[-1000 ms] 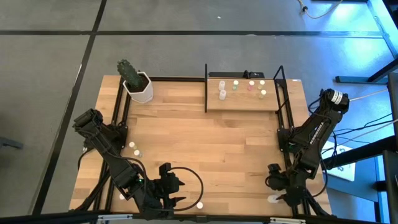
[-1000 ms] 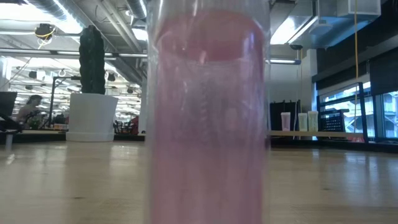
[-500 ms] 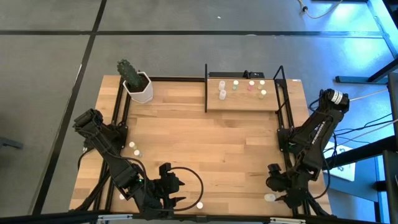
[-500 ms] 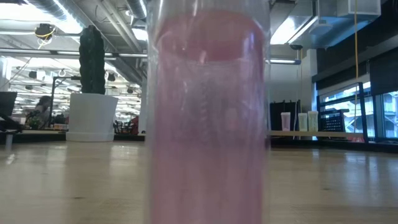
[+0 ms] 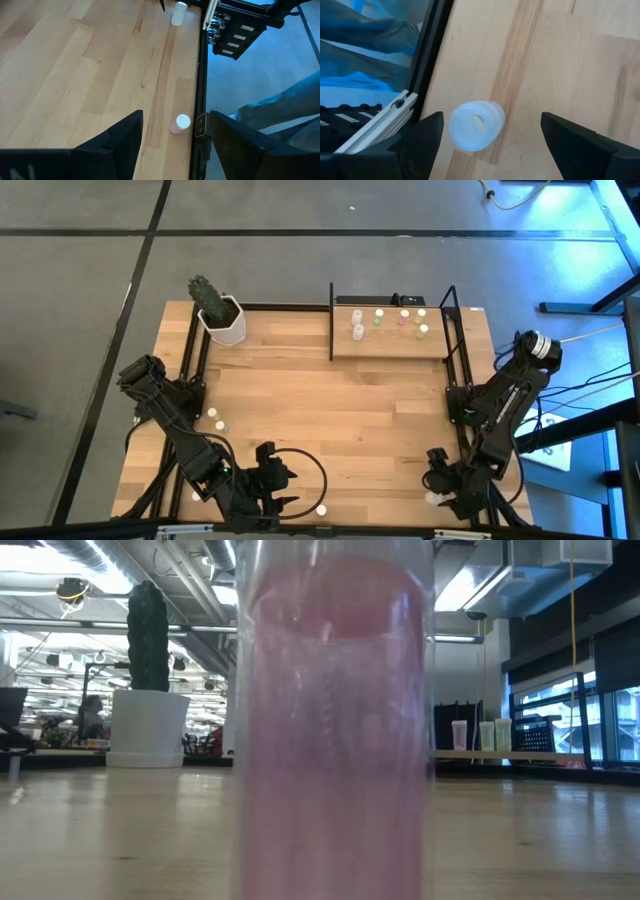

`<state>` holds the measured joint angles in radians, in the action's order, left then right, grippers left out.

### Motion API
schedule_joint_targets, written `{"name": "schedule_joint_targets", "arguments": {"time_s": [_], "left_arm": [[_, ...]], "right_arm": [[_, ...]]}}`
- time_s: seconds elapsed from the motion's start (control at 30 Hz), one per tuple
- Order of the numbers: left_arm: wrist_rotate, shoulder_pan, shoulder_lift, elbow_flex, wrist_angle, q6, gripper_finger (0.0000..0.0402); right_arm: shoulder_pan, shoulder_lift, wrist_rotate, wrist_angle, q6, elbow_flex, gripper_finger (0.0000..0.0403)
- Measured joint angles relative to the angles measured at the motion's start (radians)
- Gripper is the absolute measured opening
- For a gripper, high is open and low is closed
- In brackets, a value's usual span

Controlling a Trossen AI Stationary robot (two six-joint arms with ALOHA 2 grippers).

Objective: Pick and place medicine bottles onto shelf by color
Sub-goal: Put the transparent pill bottle on the shelf aligned with the other transparent pill bottles

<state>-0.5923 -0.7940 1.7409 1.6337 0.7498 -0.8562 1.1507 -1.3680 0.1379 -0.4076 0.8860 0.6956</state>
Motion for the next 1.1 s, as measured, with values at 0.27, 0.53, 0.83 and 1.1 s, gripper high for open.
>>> {"name": "schedule_joint_targets", "arguments": {"time_s": [0.27, 0.53, 0.83, 1.1], "left_arm": [[0.0, 0.0, 0.0, 0.0, 0.0, 0.0, 0.022], [0.0, 0.0, 0.0, 0.0, 0.0, 0.0, 0.022], [0.0, 0.0, 0.0, 0.0, 0.0, 0.0, 0.022], [0.0, 0.0, 0.0, 0.0, 0.0, 0.0, 0.022]], "right_arm": [[0.005, -0.067, -0.011, 0.032, 0.028, 0.0, 0.0335], [0.005, -0.1, -0.027, 0.038, 0.093, 0.0, 0.0335], [0.004, -0.11, -0.026, 0.077, 0.134, 0.0, 0.0282], [0.004, -0.11, 0.027, 0.079, 0.132, 0.0, 0.0165]]}}
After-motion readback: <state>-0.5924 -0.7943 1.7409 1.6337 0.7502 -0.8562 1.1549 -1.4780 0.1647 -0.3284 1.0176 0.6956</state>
